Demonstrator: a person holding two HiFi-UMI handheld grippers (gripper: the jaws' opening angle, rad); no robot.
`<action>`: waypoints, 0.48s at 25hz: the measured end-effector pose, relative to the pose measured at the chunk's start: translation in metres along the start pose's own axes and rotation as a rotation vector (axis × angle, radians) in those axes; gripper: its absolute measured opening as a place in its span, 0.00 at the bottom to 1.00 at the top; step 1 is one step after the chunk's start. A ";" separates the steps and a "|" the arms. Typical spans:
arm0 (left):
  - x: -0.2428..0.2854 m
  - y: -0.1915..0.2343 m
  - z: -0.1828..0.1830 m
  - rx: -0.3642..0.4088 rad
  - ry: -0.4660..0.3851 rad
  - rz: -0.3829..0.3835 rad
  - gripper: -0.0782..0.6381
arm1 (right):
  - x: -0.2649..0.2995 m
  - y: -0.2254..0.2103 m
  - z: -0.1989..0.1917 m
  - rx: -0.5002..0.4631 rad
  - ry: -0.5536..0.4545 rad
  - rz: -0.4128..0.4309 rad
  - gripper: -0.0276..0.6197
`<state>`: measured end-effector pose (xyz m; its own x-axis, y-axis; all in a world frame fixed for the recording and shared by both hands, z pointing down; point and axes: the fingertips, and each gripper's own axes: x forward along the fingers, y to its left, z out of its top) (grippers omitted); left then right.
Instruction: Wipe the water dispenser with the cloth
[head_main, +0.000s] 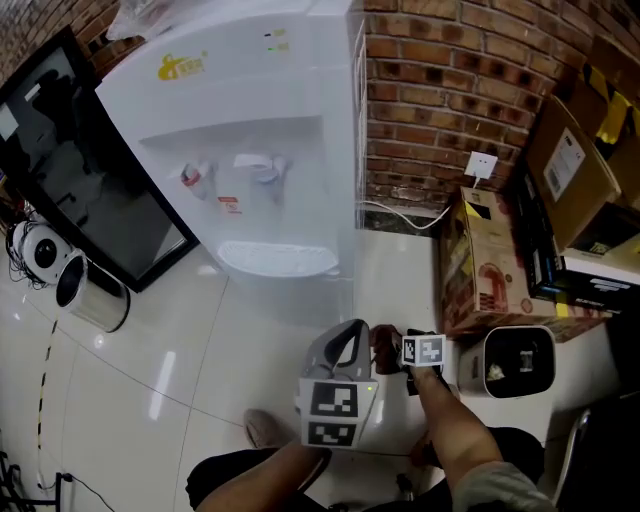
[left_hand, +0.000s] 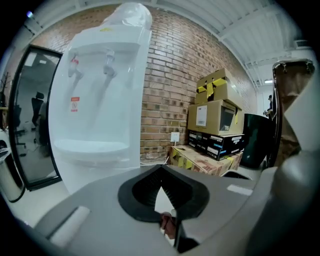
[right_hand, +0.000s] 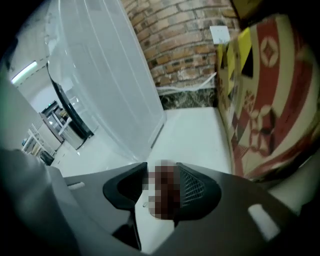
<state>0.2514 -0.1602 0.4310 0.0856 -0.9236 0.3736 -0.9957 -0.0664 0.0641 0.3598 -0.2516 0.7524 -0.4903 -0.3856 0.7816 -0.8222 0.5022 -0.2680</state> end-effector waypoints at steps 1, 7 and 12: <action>-0.002 -0.003 0.006 0.008 -0.019 -0.003 0.11 | -0.018 0.000 0.018 0.002 -0.055 0.005 0.31; -0.018 -0.012 0.029 0.014 -0.100 -0.007 0.11 | -0.140 -0.004 0.073 -0.107 -0.305 -0.021 0.07; -0.044 -0.024 0.043 0.019 -0.153 -0.035 0.11 | -0.257 -0.015 0.103 -0.387 -0.549 -0.122 0.06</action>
<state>0.2703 -0.1347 0.3729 0.1156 -0.9672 0.2261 -0.9928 -0.1054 0.0568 0.4677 -0.2401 0.4976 -0.5601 -0.7428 0.3668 -0.7684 0.6313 0.1052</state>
